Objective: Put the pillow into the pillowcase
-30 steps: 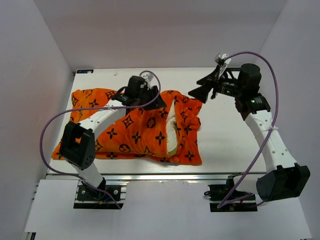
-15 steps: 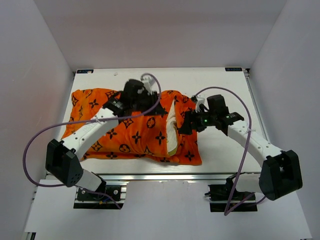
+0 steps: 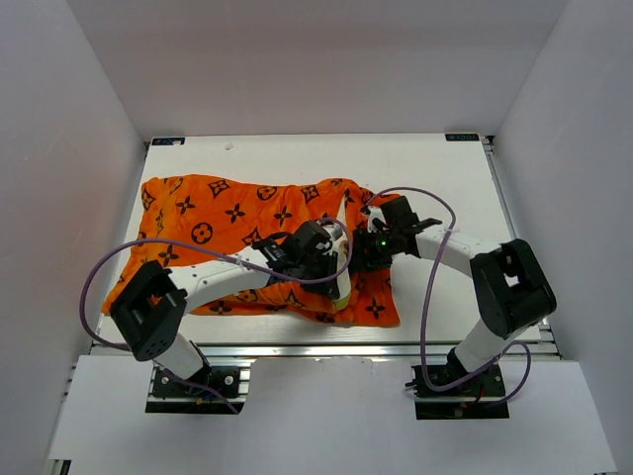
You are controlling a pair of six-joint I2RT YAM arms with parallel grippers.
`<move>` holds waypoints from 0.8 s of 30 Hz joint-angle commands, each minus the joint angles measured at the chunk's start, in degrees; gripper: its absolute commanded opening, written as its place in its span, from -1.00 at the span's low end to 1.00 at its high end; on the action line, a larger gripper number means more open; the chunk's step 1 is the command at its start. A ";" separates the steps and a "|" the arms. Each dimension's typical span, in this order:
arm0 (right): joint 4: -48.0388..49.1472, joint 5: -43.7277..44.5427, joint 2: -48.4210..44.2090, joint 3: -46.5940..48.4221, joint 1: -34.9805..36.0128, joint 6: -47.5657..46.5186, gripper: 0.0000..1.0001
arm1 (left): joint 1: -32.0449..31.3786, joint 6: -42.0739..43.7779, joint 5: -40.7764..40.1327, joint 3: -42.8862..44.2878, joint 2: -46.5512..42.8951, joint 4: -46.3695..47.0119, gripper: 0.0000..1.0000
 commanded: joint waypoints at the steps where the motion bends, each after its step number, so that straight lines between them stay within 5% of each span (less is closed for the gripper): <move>1: 3.10 2.13 1.00 4.22 0.66 0.78 0.08 | 1.54 -0.29 -7.76 1.23 2.51 2.78 -0.38; 3: 2.75 1.17 0.40 4.31 -0.04 0.34 -0.54 | 2.42 0.15 -9.43 1.94 4.62 2.69 -0.39; 6: 1.43 -1.99 -3.46 3.96 -0.48 -2.12 -1.00 | 4.70 0.15 -9.88 1.94 8.04 4.35 -0.40; 17: -1.39 -20.79 -22.90 3.51 -0.48 -1.17 -1.00 | 9.54 -4.33 -11.46 10.54 27.64 7.27 -0.60; 24: 10.74 -35.22 -26.50 8.78 -0.48 11.59 -1.00 | 15.34 -12.68 -8.82 10.39 33.19 10.16 -0.61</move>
